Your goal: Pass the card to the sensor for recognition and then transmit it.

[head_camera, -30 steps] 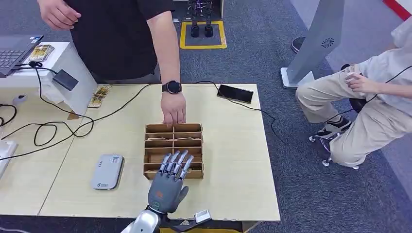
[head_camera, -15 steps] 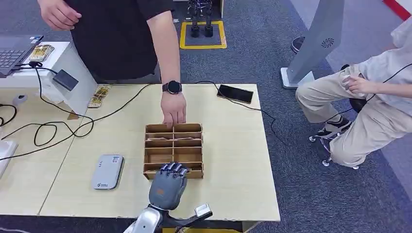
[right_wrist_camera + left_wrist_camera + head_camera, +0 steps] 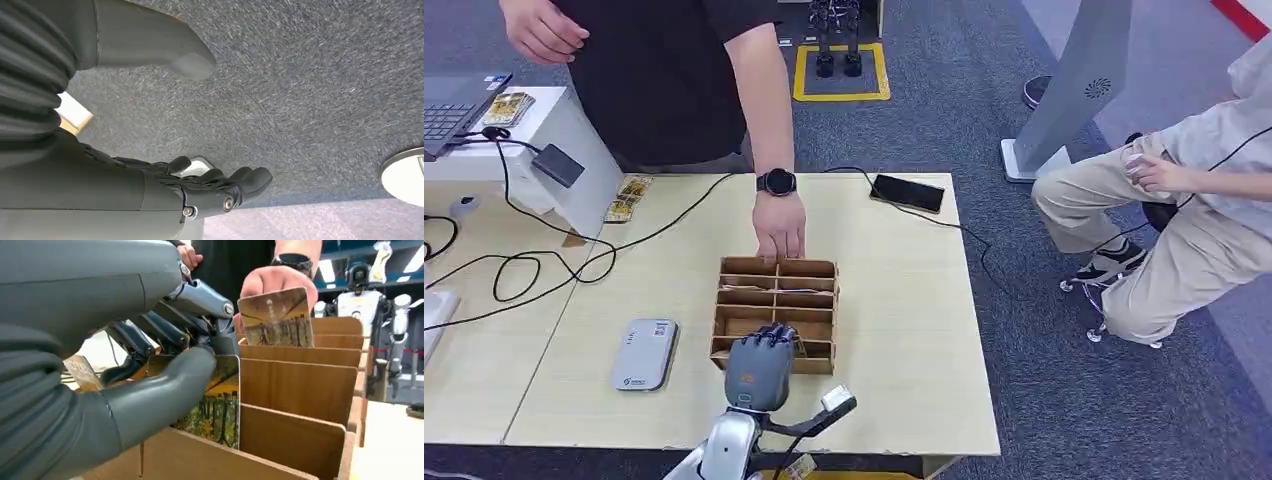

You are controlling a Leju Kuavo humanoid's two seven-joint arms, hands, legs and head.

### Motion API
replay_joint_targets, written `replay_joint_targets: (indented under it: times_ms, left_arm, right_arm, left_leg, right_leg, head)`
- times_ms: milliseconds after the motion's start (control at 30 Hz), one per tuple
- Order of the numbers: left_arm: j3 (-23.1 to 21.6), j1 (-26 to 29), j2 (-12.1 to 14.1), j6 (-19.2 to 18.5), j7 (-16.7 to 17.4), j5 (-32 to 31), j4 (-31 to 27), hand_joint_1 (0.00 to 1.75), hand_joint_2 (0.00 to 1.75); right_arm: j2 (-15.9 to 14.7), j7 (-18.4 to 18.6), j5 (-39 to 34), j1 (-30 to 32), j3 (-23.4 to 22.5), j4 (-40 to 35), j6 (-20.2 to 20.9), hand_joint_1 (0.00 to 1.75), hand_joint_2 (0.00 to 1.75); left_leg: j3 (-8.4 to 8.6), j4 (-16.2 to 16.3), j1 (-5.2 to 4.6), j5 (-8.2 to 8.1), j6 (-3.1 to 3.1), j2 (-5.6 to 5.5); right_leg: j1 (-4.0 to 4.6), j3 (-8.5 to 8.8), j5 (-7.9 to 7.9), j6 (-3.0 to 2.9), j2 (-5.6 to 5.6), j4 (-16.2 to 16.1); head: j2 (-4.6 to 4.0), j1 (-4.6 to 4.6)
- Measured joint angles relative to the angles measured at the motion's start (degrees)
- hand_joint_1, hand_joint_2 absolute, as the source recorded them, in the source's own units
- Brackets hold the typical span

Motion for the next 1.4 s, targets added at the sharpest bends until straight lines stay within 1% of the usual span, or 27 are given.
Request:
replay_joint_targets:
  times_ms: [33,100,500,633,733,800,867,967,1067,1100,1200,1233,1267,1300,1367,1400]
  left_arm:
    - [-0.09,-0.09,0.02,0.0,0.0,0.0,0.11,1.71,1.75]
    - [-0.17,-0.31,0.09,0.0,0.0,0.0,0.28,1.75,1.75]
    - [-0.96,-0.06,0.83,0.04,0.5,0.0,-0.75,1.75,1.75]
    - [-0.96,1.17,1.62,0.04,0.5,0.0,-3.7,1.75,1.75]
    - [-0.96,2.27,2.27,0.04,0.35,0.0,-7.49,1.75,1.75]
    - [-0.96,2.86,2.69,0.04,-0.26,0.0,-10.21,1.75,1.75]
    - [-0.92,3.56,2.99,0.04,-1.63,0.0,-13.85,1.75,1.75]
    - [-0.02,4.63,2.84,0.04,-5.01,0.0,-18.85,1.75,1.75]
    - [3.33,6.64,0.98,0.04,-12.98,0.13,-24.42,1.75,1.75]
    - [4.97,7.17,-0.27,0.04,-16.19,0.22,-26.19,1.75,1.75]
    - [9.27,8.51,-2.87,0.04,-23.66,0.94,-29.84,1.75,1.75]
    - [11.29,9.14,-4.42,0.04,-26.98,1.64,-30.91,1.75,1.75]
    - [13.43,9.59,-5.6,0.02,-29.23,2.3,-31.74,1.75,1.75]
    - [14.68,9.87,-6.47,0.02,-30.27,2.58,-32.41,1.75,1.75]
    - [16.42,10.29,-7.5,0.02,-30.71,2.69,-33.27,1.75,1.75]
    - [17.09,10.49,-7.59,0.02,-30.73,2.69,-33.7,1.75,1.75]
  right_arm:
    - [0.0,-0.02,0.0,-0.01,0.0,0.02,0.0,0.0,1.75]
    - [0.0,-0.02,0.0,-0.02,0.0,0.07,0.0,0.0,1.75]
    - [0.02,-0.09,-0.02,0.0,0.0,0.39,0.0,0.0,1.75]
    - [0.02,-0.09,-0.02,0.01,0.0,0.37,0.0,0.0,1.75]
    - [0.02,-0.09,-0.02,0.01,0.0,0.37,0.02,0.0,1.75]
    - [0.02,0.11,-0.02,0.01,0.0,0.37,0.0,0.0,1.75]
    - [0.02,0.28,-0.02,0.04,0.0,0.37,0.0,0.0,1.75]
    - [0.04,0.5,0.11,0.03,0.0,0.31,0.0,0.0,1.75]
    - [0.13,0.61,0.26,0.1,0.0,0.0,0.02,0.0,1.75]
    - [0.15,0.63,0.28,0.07,0.0,-0.11,0.0,0.0,1.75]
    - [0.2,0.66,0.33,0.1,0.0,-0.26,0.02,0.0,1.75]
    - [0.2,0.79,0.33,0.11,0.0,-0.31,0.0,0.0,1.75]
    - [0.2,0.79,0.33,0.1,0.0,-0.37,0.0,0.0,1.75]
    - [0.22,0.77,0.33,0.08,0.0,-0.48,0.0,0.0,1.75]
    - [0.26,0.77,0.33,0.08,0.0,-0.59,0.0,0.0,1.75]
    - [0.28,0.77,0.33,0.08,0.0,-0.59,0.0,0.0,1.75]
  left_leg:
    - [0.0,0.0,0.0,0.0,0.0,-0.01]
    - [0.0,0.0,0.0,0.0,0.0,-0.01]
    - [0.0,0.0,-0.01,-0.01,0.0,0.0]
    - [-0.02,0.0,0.0,-0.01,0.0,0.01]
    - [-0.05,0.0,0.0,-0.01,0.0,0.0]
    - [-0.06,0.0,0.0,-0.01,0.0,0.0]
    - [-0.08,0.0,0.0,-0.01,0.0,-0.01]
    - [-0.09,0.0,-0.01,-0.01,0.0,-0.02]
    - [-0.1,0.01,-0.03,-0.01,0.01,-0.03]
    - [-0.1,0.01,-0.03,-0.01,0.01,-0.04]
    - [-0.09,0.02,-0.04,-0.01,0.01,-0.02]
    - [-0.08,0.02,-0.04,-0.01,0.01,-0.02]
    - [-0.07,0.02,-0.04,-0.01,0.01,-0.02]
    - [-0.07,0.02,-0.04,-0.01,0.01,-0.02]
    - [-0.07,0.02,-0.03,-0.01,0.01,-0.02]
    - [-0.05,0.02,-0.03,-0.01,0.01,-0.02]
  right_leg:
    - [0.0,0.01,0.0,0.0,-0.01,0.0]
    - [0.0,0.02,0.0,0.0,-0.02,0.0]
    - [-0.01,0.01,0.0,0.01,0.0,0.0]
    - [0.0,-0.02,-0.01,0.0,0.01,0.0]
    - [0.0,-0.03,-0.01,0.01,-0.01,0.0]
    - [0.0,-0.03,-0.01,0.01,-0.01,0.0]
    - [-0.01,-0.04,-0.01,0.01,-0.01,0.0]
    - [-0.01,-0.04,-0.01,0.01,-0.02,-0.01]
    - [-0.03,-0.04,-0.01,0.02,-0.02,-0.02]
    - [-0.03,-0.04,-0.01,0.02,-0.02,-0.02]
    - [-0.04,-0.03,0.0,0.02,-0.02,-0.02]
    - [-0.03,-0.03,0.0,0.02,-0.02,-0.03]
    - [-0.03,-0.03,0.0,0.02,-0.02,-0.02]
    - [-0.03,-0.03,0.0,0.02,-0.03,-0.02]
    - [-0.02,-0.03,0.0,0.02,-0.03,-0.02]
    - [-0.02,-0.03,0.0,0.02,-0.02,-0.02]
  head:
    - [0.0,0.02]
    - [0.0,0.02]
    - [0.0,0.0]
    - [0.0,0.02]
    - [0.0,0.02]
    - [0.0,0.0]
    - [0.0,0.0]
    - [0.0,0.02]
    - [0.0,0.04]
    - [0.0,0.02]
    - [0.0,0.0]
    - [0.0,0.02]
    - [0.0,0.02]
    - [0.0,0.02]
    - [0.0,0.02]
    - [0.0,0.0]
